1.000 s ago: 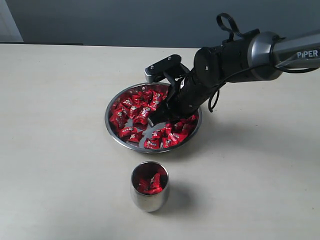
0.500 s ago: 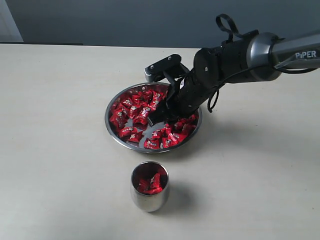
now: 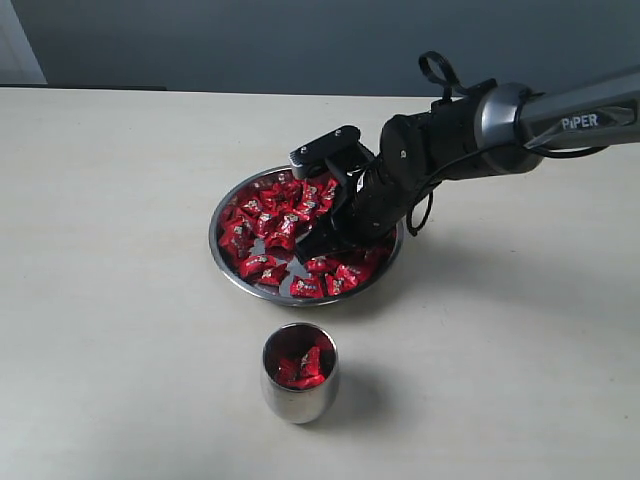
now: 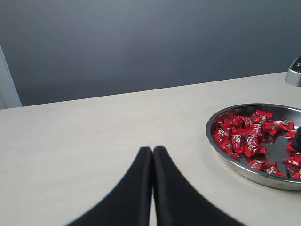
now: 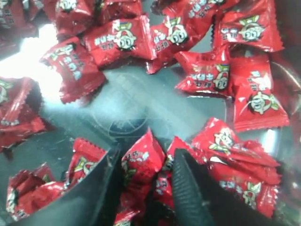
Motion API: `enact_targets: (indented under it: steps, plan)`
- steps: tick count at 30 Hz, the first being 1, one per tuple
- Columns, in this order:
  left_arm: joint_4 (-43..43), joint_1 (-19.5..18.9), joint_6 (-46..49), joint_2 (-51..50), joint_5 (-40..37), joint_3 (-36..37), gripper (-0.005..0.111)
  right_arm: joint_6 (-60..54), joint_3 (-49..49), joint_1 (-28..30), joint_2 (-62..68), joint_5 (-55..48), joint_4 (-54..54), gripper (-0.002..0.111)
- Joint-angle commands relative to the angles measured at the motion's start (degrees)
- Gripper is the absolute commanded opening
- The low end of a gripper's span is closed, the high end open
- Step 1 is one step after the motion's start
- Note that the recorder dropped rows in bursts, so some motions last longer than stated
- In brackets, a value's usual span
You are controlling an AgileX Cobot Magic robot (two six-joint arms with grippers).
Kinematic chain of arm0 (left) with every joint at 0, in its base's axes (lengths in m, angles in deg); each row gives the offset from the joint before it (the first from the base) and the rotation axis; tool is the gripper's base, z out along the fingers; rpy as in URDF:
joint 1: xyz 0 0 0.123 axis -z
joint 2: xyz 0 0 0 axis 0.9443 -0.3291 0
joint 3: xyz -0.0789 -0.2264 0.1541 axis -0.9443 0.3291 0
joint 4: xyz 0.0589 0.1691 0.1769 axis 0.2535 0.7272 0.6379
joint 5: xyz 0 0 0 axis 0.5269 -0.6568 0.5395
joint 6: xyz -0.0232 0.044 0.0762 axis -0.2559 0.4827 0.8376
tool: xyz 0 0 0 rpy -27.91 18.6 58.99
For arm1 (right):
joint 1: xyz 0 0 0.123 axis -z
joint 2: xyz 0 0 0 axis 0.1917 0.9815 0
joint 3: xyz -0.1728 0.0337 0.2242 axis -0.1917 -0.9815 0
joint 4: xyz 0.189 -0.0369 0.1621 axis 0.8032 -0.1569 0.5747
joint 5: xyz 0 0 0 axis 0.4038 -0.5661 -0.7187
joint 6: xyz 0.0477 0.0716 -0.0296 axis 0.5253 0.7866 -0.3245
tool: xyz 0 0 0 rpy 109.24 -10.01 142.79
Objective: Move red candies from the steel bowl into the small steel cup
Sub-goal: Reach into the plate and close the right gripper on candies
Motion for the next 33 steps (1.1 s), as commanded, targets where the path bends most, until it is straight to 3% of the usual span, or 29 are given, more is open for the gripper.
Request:
enact_targets:
  steps: [1, 5, 20, 33]
  plan:
    - [0.02, -0.03, 0.04, 0.28, 0.34, 0.26, 0.002, 0.08, 0.0, 0.36, 0.48, -0.54, -0.39, 0.015]
    - [0.02, -0.03, 0.04, 0.28, 0.34, 0.26, 0.002, 0.08, 0.0, 0.36, 0.18, -0.54, -0.3, 0.0]
    - [0.02, -0.03, 0.04, 0.28, 0.34, 0.26, 0.002, 0.08, 0.0, 0.36, -12.91, 0.32, 4.22, 0.0]
    - [0.02, -0.03, 0.04, 0.28, 0.34, 0.26, 0.002, 0.08, 0.0, 0.36, -5.12, 6.11, 5.03, 0.0]
